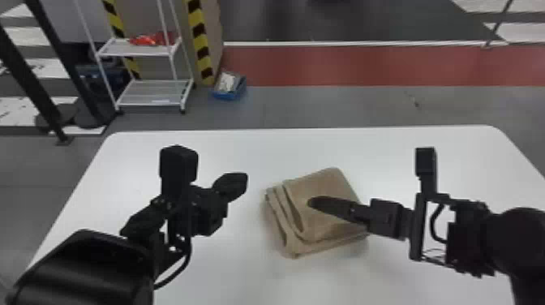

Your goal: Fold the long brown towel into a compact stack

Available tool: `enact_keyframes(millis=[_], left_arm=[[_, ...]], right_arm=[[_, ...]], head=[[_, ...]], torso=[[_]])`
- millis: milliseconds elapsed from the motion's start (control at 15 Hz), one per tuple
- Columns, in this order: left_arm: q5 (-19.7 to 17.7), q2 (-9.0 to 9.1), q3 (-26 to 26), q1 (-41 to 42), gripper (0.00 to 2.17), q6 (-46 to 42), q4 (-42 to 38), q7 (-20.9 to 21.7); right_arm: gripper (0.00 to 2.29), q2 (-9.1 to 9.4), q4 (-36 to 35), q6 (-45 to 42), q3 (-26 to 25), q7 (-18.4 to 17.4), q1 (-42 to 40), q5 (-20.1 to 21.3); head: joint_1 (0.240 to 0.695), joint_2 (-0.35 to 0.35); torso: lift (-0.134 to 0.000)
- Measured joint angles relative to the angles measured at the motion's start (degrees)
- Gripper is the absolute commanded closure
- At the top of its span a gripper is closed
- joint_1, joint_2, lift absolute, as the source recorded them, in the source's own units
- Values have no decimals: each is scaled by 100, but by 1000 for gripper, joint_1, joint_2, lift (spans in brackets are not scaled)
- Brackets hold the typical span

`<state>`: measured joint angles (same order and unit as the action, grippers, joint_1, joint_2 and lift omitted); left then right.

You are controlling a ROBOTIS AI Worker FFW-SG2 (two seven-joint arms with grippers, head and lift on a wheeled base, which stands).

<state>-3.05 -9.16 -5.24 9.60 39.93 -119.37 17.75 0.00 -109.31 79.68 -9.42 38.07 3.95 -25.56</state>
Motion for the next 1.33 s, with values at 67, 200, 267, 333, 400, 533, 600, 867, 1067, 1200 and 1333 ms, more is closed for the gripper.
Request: enact_keyframes(millis=[67, 200, 267, 333, 400, 533, 600, 867, 1067, 1200, 1333], left_arm=[[-84, -35, 170, 8, 2051, -312, 126, 22], [-271, -69, 445, -12, 2051, -857, 409, 111], [-338, -76, 547, -58, 2054, -1014, 568, 125], [-374, -81, 600, -106, 2054, -1080, 702, 134], [-388, -83, 618, -136, 2054, -1104, 785, 145], [-419, -88, 631, -166, 2054, -1200, 913, 159], [-437, -92, 638, -172, 2054, -1254, 964, 160], [-499, -119, 650, -221, 2061, -1363, 1144, 198], [-521, -143, 654, -289, 2061, -1479, 1318, 239], [-531, -147, 655, -306, 2061, -1514, 1362, 253], [-545, -148, 668, -307, 2061, -1518, 1371, 271]], right_arm=[[704, 0, -293, -1, 17, 199, -155, 117], [2074, 0, -759, 50, -7, 569, -481, 414], [2155, 0, -994, 189, -58, 614, -682, 500], [2169, 0, -1235, 301, -110, 627, -884, 564], [2206, 0, -1416, 322, -144, 631, -1054, 653], [2209, 0, -1626, -33, -170, 603, -1413, 1024], [2209, 0, -1650, -451, -167, 534, -1595, 1253], [2209, 0, -1459, -1636, -120, 266, -1892, 1908], [2209, 0, -1213, -1791, -134, 267, -1854, 1953], [2206, 0, -1049, -1803, -133, 205, -1744, 1964], [2206, 0, -849, -1848, -142, 54, -1562, 1973]], head=[[695, 98], [695, 120], [695, 135], [695, 138], [695, 137], [695, 124], [695, 103], [695, 58], [695, 56], [695, 55], [695, 47]], torso=[[-124], [-124], [-124], [-124], [-124], [-124], [-124], [-124], [-124], [-124], [-124]])
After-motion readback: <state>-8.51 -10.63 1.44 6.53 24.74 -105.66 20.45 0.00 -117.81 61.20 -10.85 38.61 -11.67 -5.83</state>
